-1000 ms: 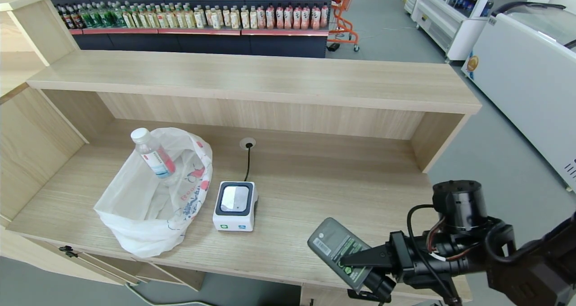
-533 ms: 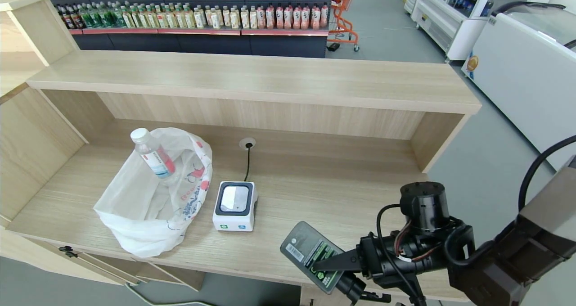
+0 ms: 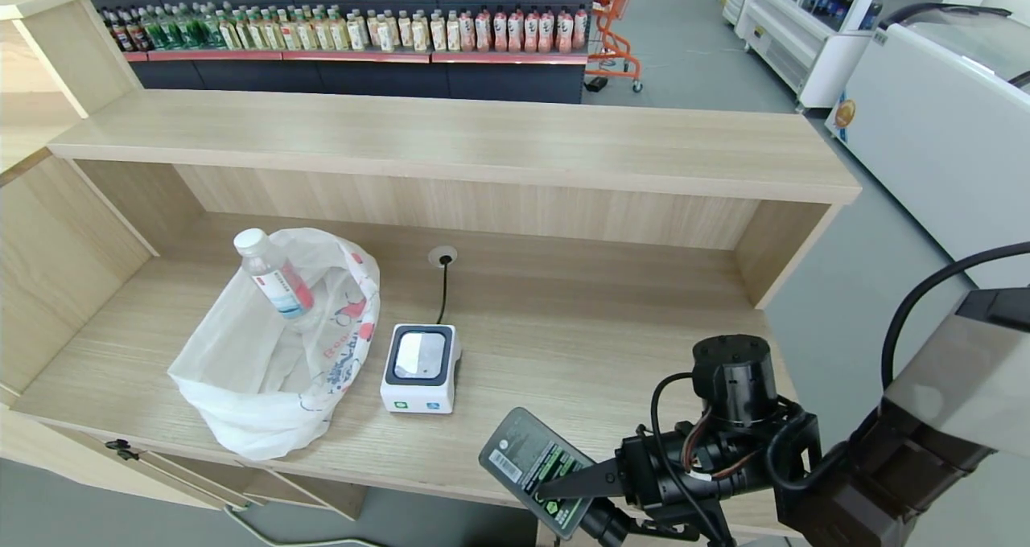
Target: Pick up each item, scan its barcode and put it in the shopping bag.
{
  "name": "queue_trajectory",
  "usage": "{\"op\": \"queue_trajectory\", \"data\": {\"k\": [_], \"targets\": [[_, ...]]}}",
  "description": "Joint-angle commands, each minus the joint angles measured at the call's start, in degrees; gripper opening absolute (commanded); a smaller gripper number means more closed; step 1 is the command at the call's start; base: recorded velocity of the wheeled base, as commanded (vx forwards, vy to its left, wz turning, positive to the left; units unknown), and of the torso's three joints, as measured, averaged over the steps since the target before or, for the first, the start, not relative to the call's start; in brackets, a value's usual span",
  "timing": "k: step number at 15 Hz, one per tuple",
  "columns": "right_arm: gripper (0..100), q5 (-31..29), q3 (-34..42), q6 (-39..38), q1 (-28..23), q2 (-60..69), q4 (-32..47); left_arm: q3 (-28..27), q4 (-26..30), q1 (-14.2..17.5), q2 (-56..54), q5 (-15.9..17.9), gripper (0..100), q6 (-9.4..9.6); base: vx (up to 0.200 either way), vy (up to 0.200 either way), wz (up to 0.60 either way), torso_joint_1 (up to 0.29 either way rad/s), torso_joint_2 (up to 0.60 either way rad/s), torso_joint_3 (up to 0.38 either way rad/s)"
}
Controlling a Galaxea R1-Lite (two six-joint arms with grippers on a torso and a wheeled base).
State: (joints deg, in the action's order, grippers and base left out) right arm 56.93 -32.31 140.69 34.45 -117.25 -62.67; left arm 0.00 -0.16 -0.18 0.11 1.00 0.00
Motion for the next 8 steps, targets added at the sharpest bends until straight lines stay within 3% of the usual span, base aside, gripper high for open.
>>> {"op": "queue_trajectory", "data": {"k": [1, 4, 8], "targets": [[0, -0.1, 0.0, 0.0, -0.1, -0.7, -0.5, 0.0, 0.0, 0.0, 0.0, 0.0, 100, 0.00, 0.000, 0.000, 0.00, 0.000, 0.00, 0.000], [0, 0.1, -0.1, -0.2, -0.3, -0.6, -1.4, 0.0, 0.0, 0.0, 0.0, 0.0, 100, 0.00, 0.000, 0.000, 0.00, 0.000, 0.00, 0.000], [0, 0.1, 0.1, -1.2, -0.4, -1.2, -9.0, 0.0, 0.0, 0.0, 0.0, 0.0, 100, 0.00, 0.000, 0.000, 0.00, 0.000, 0.00, 0.000]]}}
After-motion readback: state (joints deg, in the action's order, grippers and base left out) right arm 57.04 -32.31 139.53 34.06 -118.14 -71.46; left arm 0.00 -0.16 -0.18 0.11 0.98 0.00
